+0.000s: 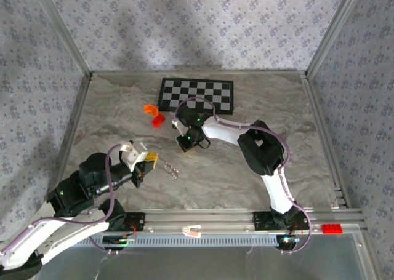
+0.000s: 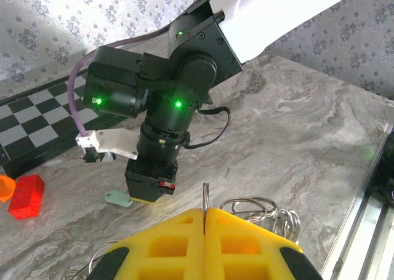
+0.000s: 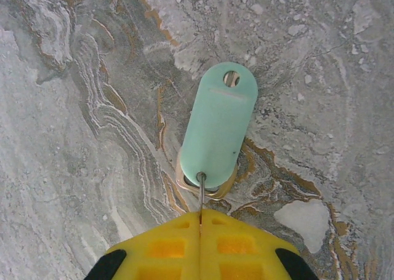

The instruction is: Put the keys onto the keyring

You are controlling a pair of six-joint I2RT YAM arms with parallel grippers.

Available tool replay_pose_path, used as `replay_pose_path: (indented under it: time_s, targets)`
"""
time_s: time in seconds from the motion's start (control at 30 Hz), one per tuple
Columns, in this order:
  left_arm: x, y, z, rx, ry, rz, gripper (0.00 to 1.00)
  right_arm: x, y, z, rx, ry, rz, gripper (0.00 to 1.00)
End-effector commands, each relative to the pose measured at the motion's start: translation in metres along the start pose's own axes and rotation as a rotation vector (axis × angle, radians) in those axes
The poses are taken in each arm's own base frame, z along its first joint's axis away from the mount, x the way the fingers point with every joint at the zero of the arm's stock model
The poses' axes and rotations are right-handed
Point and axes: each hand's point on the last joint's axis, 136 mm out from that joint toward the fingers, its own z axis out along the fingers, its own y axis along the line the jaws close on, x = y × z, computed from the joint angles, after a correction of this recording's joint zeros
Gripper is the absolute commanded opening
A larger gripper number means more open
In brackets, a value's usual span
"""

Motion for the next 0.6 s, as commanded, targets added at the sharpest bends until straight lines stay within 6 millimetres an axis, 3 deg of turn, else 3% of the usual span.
replay_pose_path:
  time_s: [0.0,0.37,0.57]
  targets:
    - [-0.013,0.001,-0.007,-0.004,-0.056,-0.01,0.0,0.013,-0.001,-0.003,0.013,0.034,-0.006,0.03]
    - [-0.012,0.001,-0.006,-0.006,-0.054,-0.013,0.0,0.03,-0.006,-0.015,0.035,0.034,-0.009,0.0]
    - [-0.012,0.0,-0.002,-0.003,-0.047,-0.011,0.0,0.05,-0.007,-0.031,0.046,0.031,-0.011,0.0]
